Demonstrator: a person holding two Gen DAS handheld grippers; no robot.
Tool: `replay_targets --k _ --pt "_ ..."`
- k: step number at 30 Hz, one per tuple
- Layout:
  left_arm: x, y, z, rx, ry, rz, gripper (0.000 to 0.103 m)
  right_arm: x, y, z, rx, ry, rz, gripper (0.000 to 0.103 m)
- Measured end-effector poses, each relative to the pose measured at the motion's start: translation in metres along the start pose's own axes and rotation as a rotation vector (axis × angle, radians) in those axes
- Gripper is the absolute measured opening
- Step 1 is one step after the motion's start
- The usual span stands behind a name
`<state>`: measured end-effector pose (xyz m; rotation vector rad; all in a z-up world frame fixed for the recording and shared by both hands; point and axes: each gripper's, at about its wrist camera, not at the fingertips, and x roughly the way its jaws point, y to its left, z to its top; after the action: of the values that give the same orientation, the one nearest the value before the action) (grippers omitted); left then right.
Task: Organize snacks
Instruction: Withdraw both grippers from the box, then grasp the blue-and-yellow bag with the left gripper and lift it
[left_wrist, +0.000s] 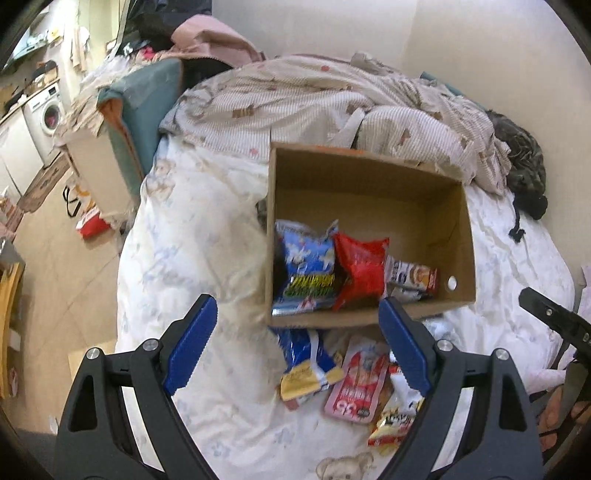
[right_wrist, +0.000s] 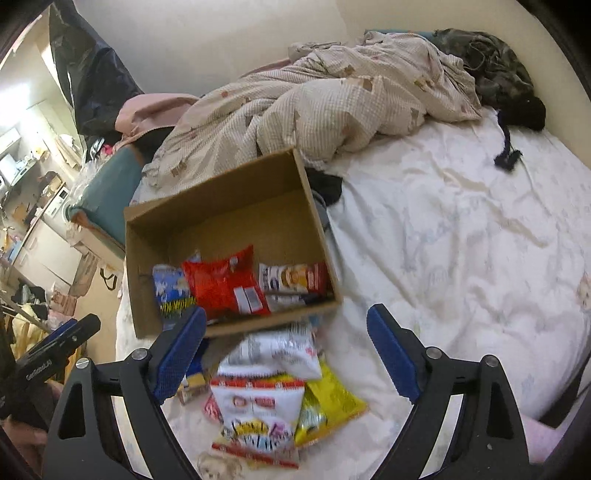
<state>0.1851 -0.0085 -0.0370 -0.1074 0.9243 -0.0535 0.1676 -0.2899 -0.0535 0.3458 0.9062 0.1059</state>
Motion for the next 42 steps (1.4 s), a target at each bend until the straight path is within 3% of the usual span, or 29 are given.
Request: replay_targets --k 8,14,18,23,26,29,33,42 --pt "0.027 0.004 -0.024 -0.038 0.136 0.005 0.087 -0.001 -0.018 -0.027 0.073 0.076 -0.006 0.091" --pt "0.083 0.012 -0.032 -0.131 0.305 -0.038 0.087 -0.003 -0.032 -0.031 0.106 0.083 -0.022 0.091" --pt "0.114 0.004 -0.037 -0.113 0.370 -0.029 0.071 0.000 -0.038 -0.033 0.126 0.100 -0.018 0.091" --pt "0.133 -0.006 -0.039 -0.089 0.389 -0.047 0.066 0.006 -0.040 -0.032 0.136 0.112 -0.032 0.091" --pt "0.144 -0.009 -0.046 -0.089 0.426 -0.060 0.056 0.009 -0.041 -0.033 0.140 0.118 -0.040 0.091" --pt "0.149 -0.008 -0.050 -0.102 0.457 -0.050 0.038 0.010 -0.040 -0.034 0.139 0.119 -0.038 0.091" --pt "0.141 -0.006 -0.050 -0.085 0.440 -0.049 0.029 0.011 -0.038 -0.034 0.131 0.120 -0.037 0.091" --pt "0.091 0.000 -0.054 -0.078 0.420 -0.038 0.026 0.010 -0.030 -0.034 0.115 0.108 -0.028 0.091"
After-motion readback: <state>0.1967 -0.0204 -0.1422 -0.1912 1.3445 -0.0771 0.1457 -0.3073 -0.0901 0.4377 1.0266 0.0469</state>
